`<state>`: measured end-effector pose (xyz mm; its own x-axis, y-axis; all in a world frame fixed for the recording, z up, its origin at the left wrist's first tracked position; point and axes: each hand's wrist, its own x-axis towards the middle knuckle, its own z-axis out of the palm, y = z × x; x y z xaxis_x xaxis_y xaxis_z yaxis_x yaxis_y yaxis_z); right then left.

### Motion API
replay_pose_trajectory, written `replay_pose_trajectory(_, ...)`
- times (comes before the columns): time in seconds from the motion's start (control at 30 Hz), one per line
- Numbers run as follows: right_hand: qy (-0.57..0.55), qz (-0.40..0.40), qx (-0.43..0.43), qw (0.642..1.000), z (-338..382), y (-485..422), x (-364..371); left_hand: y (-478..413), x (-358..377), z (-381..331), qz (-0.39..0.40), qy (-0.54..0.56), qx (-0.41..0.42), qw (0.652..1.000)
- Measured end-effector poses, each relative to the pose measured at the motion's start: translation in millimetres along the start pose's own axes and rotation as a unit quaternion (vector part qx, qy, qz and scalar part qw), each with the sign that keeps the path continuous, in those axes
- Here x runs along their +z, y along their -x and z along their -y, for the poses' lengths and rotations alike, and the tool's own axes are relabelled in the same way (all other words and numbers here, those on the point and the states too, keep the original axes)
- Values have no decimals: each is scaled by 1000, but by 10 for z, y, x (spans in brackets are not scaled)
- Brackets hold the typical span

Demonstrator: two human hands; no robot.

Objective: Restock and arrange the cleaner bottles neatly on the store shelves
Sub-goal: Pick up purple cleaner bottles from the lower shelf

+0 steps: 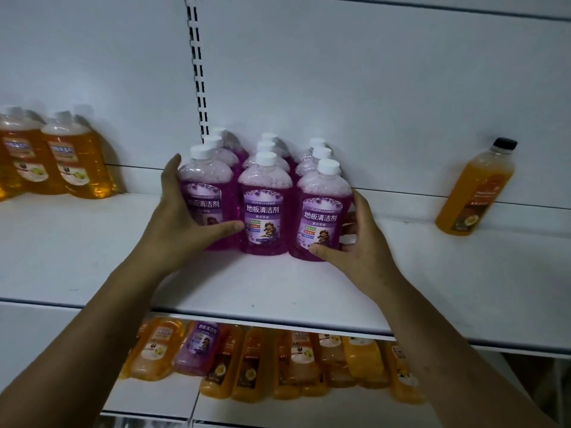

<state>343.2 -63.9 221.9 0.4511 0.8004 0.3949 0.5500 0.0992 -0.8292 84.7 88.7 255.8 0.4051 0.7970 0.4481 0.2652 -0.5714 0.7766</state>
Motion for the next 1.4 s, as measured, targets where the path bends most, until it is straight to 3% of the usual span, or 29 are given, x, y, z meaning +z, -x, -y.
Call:
replay_pose_trajectory(0.37,11,-10,-3,1000,-25,-39,40,-87,154,156,-9,5,25,1000)
replay_pose_trajectory(0.6,22,-8,-10,1000,3,5,24,-64,107,156,4,2,-4,1000)
replay_pose_trajectory(0.73,69,-76,-18,995,85,88,-91,81,-65,-19,-8,-53,-31,998)
replay_pose_trajectory(0.83,108,-156,-82,978,234,308,-238,418,-219,-203,-62,-175,-1,983)
replay_pose_trajectory(0.97,145,-170,-187,956,411,932,-296,1190,-267,-357,-101,-177,108,973)
replay_pose_trajectory(1.03,136,-140,-195,961,417,1260,-284,1543,-215,-332,-79,-169,120,975)
replay_pose_trajectory(1.27,73,-59,-115,989,-99,1922,-157,2115,280,42,72,-164,39,983)
replay_pose_trajectory(1.4,27,-86,17,996,-571,2088,-120,2191,781,454,159,-117,-60,979)
